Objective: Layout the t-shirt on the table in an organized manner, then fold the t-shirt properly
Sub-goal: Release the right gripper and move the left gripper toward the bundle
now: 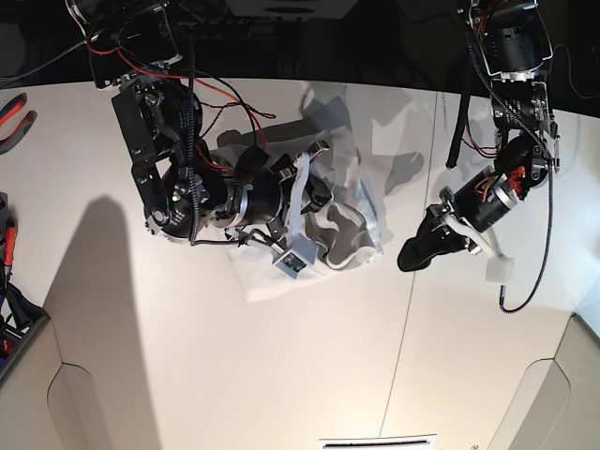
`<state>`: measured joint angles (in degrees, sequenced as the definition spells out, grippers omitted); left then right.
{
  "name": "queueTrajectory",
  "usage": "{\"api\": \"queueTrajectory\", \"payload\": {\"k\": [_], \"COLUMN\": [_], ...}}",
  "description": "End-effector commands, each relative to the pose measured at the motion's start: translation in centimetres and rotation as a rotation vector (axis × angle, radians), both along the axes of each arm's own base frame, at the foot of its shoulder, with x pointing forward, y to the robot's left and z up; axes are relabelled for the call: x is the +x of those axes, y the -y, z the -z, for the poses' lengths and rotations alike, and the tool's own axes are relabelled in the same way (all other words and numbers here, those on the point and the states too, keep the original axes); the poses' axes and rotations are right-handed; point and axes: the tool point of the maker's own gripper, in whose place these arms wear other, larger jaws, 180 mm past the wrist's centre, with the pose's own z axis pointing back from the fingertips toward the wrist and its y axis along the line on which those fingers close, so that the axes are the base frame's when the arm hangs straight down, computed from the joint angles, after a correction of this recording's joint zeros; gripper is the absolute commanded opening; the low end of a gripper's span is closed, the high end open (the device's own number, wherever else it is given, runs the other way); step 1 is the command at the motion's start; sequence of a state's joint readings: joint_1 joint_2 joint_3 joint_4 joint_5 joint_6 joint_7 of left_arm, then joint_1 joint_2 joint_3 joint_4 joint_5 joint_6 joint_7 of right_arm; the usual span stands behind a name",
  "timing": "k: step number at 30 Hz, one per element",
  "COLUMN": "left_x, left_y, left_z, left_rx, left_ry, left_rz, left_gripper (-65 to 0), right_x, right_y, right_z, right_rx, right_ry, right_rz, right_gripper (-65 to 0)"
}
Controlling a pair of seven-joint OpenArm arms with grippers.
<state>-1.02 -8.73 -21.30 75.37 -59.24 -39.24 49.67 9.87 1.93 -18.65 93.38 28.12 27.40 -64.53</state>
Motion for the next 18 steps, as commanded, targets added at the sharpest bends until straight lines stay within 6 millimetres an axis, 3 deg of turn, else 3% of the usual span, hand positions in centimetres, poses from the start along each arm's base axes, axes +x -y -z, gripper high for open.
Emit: {"api": "queueTrajectory", "payload": {"k": [1,11,15,18], "left_x": [1.4,4.4,4.6,3.9], "left_y": [-0.4,-0.3,0.6,3.0], "left_z": [-2.5,-6.1,-7.2,-6.8], "left_rx": [-0.020,-0.042,-0.087,-0.107], "left_ry": [0.082,0.181,0.194,0.164], "left_rz": [-0.012,-0.015,0.024,0.117], "left_gripper": [-65.0,-65.0,-65.0,-65.0], "right_x": [1.2,2.8,4.6,6.3], "right_y": [-0.6,-0.7,1.1,3.5], "right_z": [-2.0,-8.6,-9.7,-9.9], "right_rx": [0.048,0.140,0.129,0.124], "right_ry": [0.057,0.273,0.343,0.345], "right_rz": [0.006,0.033,0.115,0.229], "right_gripper": [-65.0,-65.0,-65.0,-65.0]}}
